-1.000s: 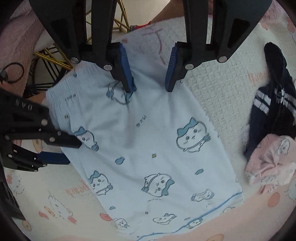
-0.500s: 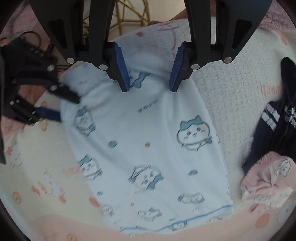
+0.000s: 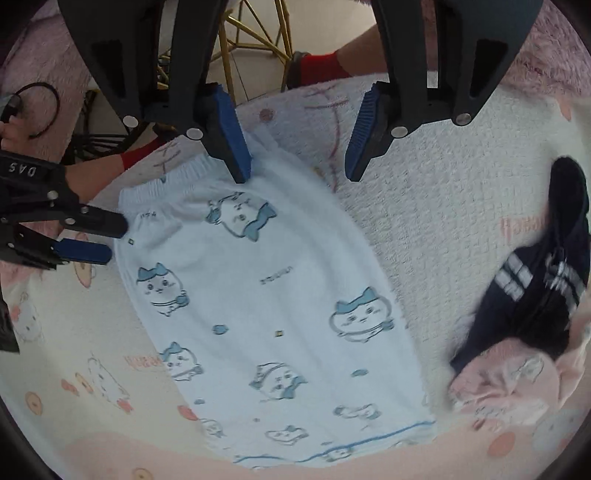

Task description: Fold clothes

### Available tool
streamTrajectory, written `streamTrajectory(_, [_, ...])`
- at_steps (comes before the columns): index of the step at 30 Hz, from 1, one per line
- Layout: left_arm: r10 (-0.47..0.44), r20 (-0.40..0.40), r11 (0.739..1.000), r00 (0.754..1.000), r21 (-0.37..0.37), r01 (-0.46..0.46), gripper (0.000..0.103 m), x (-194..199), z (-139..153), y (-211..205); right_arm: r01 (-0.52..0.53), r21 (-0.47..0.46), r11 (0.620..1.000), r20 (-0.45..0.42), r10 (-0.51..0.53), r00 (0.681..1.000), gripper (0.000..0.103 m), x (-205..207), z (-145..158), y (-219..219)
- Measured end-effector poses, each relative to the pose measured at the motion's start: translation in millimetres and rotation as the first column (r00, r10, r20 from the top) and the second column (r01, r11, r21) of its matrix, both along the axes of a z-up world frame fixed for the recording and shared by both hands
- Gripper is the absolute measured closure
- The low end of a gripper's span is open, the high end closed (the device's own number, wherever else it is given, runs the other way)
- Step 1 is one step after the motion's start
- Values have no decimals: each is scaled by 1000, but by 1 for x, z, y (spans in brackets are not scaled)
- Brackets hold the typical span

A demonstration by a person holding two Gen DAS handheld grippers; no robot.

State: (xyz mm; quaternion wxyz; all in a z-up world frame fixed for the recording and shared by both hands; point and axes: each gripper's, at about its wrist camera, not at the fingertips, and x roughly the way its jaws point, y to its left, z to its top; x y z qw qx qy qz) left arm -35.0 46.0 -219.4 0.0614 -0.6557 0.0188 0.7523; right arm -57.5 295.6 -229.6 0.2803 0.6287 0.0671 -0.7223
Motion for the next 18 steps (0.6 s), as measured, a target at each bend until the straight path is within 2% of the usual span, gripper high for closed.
streamTrajectory(1, [22,-16,1000,1000,-15,-22,47,0,5,-6,33,-21,999,16,-32,999,54,-4,3,9])
streamTrajectory(2, [39,-33,999,999,3,-38,47,-2,10,-12,60,-29,998,9,-60,998,54,-8,8,17])
streamTrajectory(4, [59,-68,996,996,77,-54,47,-12,21,-19,102,-43,994,-23,-103,994,54,-19,18,28])
streamTrajectory(6, [53,-120,993,991,109,-40,47,-32,30,-19,131,-69,989,-27,-133,991,54,-33,25,33])
streamTrajectory(7, [33,-149,995,988,95,-19,47,-44,33,-15,141,-68,988,-31,-143,989,54,-41,28,32])
streamTrajectory(11, [-86,-226,992,970,74,105,47,-113,31,7,90,58,994,-130,-82,988,54,-74,38,-7])
streamTrajectory(13, [-184,-217,980,959,31,195,47,-135,18,24,21,91,996,-178,-4,984,54,-88,33,-26])
streamTrajectory(16, [-345,-128,936,930,-121,331,47,-138,-7,35,-50,181,982,-190,85,978,54,-107,4,-41])
streamTrajectory(18, [-394,-75,908,916,-184,376,43,-135,-16,23,-44,139,989,-152,65,986,53,-116,-4,-25])
